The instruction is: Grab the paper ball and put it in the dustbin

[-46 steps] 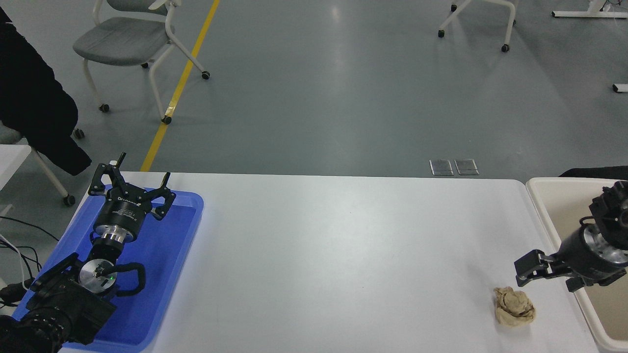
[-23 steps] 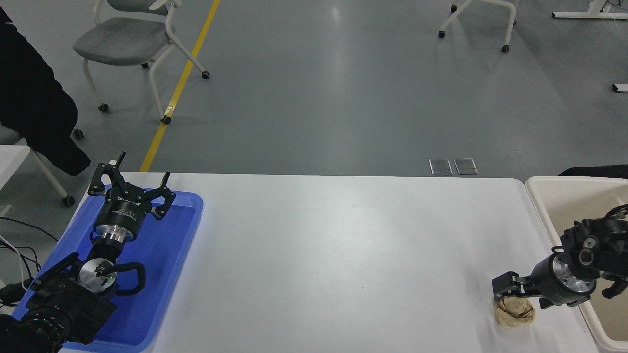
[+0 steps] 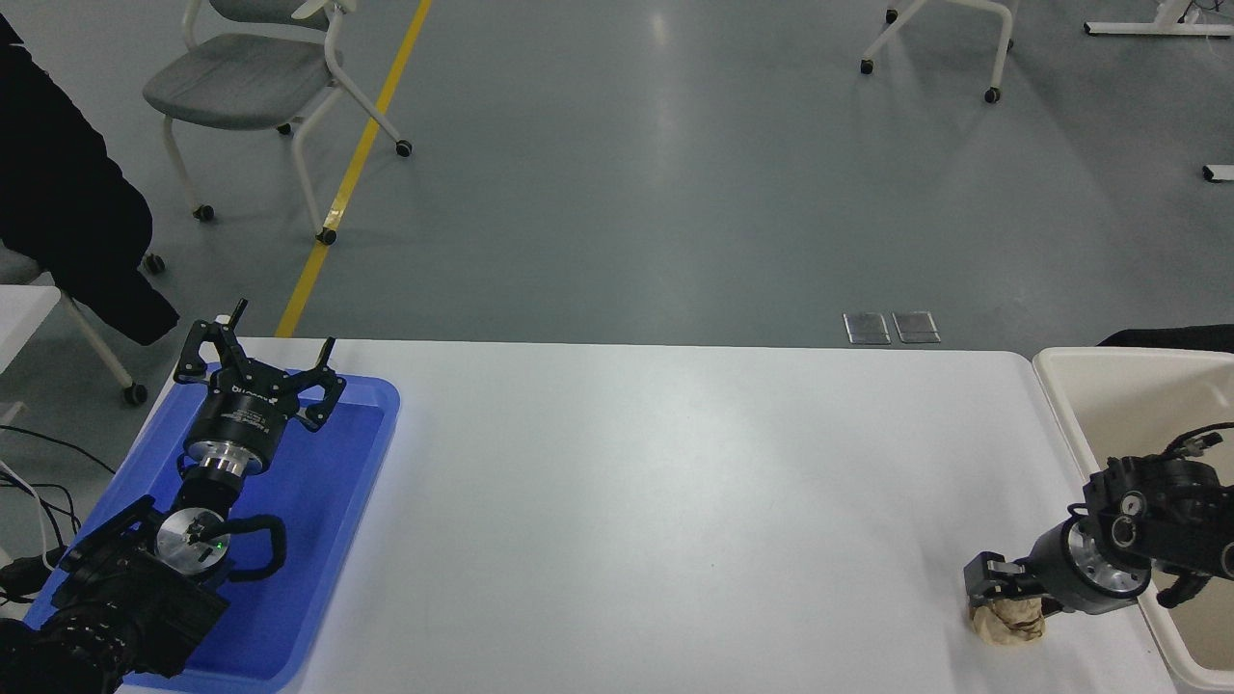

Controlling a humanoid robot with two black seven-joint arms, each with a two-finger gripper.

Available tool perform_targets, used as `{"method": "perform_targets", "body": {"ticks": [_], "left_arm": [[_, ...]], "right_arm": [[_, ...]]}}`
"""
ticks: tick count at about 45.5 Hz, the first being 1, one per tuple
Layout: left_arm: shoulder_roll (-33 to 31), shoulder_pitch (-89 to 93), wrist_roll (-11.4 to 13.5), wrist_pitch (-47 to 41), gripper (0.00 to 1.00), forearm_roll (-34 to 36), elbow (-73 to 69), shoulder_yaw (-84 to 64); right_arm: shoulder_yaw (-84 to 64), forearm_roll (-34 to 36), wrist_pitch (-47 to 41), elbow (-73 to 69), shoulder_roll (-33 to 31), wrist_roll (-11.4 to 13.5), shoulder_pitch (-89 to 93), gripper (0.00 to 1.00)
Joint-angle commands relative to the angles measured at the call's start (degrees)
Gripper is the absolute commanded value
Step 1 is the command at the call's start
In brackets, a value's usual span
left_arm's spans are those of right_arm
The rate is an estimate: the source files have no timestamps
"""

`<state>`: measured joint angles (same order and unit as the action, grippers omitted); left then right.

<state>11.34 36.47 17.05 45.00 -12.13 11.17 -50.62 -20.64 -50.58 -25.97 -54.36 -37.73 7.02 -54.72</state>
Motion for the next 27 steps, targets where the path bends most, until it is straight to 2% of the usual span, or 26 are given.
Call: {"method": "perform_targets", "body": {"ticks": [1, 9, 18, 27], "left_arm": [[0.00, 0.09, -0.09, 0.00, 1.00, 0.00, -0.01, 0.00], [0.00, 0.09, -0.09, 0.00, 1.00, 0.00, -0.01, 0.00], [0.00, 0.09, -0.09, 0.00, 1.00, 0.00, 0.17, 0.00], [0.00, 0.09, -0.09, 0.00, 1.00, 0.00, -0.01, 0.00]], "right_arm": [[0.07, -0.22, -0.04, -0.04, -0.23, -0.52, -0.73, 0.00], [-0.81, 0.22, -2.32, -1.09, -3.48, -0.61, -6.97, 0.00], [-5.02, 1.01, -5.75, -9.35, -9.98, -0.43, -16.80, 0.00], [-20.65, 8.39, -6.72, -17.52, -14.82, -0.34, -35.25, 0.00]]}}
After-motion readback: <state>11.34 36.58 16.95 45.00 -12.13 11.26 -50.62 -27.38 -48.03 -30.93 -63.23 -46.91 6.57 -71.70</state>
